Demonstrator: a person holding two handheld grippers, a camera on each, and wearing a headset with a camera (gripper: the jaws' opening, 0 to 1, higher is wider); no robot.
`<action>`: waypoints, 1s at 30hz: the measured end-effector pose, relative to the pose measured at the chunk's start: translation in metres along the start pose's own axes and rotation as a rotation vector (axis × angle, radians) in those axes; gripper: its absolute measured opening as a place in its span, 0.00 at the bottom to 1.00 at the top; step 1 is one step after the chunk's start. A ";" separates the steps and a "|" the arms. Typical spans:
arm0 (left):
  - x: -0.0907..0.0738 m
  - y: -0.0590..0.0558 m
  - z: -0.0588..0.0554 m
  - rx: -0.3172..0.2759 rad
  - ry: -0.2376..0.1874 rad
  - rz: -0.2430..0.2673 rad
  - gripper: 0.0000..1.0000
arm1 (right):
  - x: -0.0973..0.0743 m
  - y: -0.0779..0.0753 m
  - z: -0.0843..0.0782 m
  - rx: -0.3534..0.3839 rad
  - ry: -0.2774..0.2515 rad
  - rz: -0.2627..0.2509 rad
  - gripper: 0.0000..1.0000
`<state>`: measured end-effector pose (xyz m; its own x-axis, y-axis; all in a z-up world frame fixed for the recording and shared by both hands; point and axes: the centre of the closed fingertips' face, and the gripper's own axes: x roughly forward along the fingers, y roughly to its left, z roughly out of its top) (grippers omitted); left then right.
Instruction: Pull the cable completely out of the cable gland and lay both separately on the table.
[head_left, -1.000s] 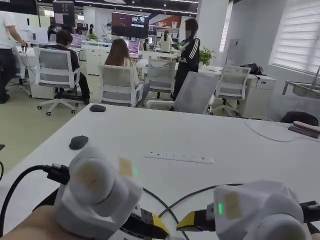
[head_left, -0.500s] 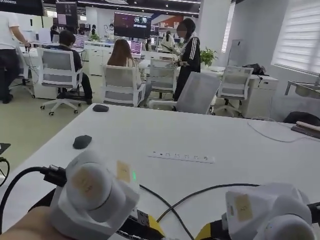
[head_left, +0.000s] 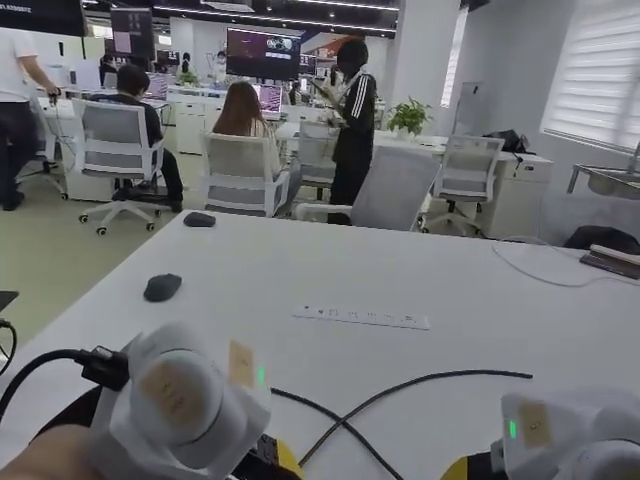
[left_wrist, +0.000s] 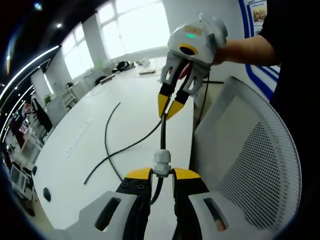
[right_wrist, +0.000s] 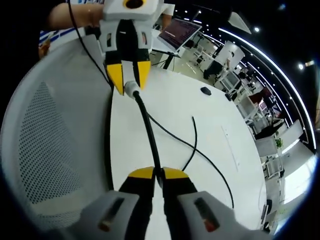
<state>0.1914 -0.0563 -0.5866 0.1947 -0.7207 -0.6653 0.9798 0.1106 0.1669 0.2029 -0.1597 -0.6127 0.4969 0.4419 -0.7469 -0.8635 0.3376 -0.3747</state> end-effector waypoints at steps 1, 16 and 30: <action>0.000 0.001 -0.002 -0.001 0.004 0.001 0.16 | 0.000 -0.002 -0.005 0.005 0.009 -0.006 0.03; -0.007 0.008 -0.013 -0.036 0.024 0.022 0.16 | -0.003 -0.018 -0.057 0.101 0.120 -0.057 0.03; 0.014 0.002 0.005 -0.028 0.010 0.021 0.16 | 0.010 0.030 0.065 0.076 -0.055 0.034 0.20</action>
<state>0.1953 -0.0691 -0.5921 0.2154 -0.7111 -0.6693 0.9764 0.1450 0.1601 0.1875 -0.0911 -0.5953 0.4728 0.4983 -0.7268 -0.8722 0.3823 -0.3052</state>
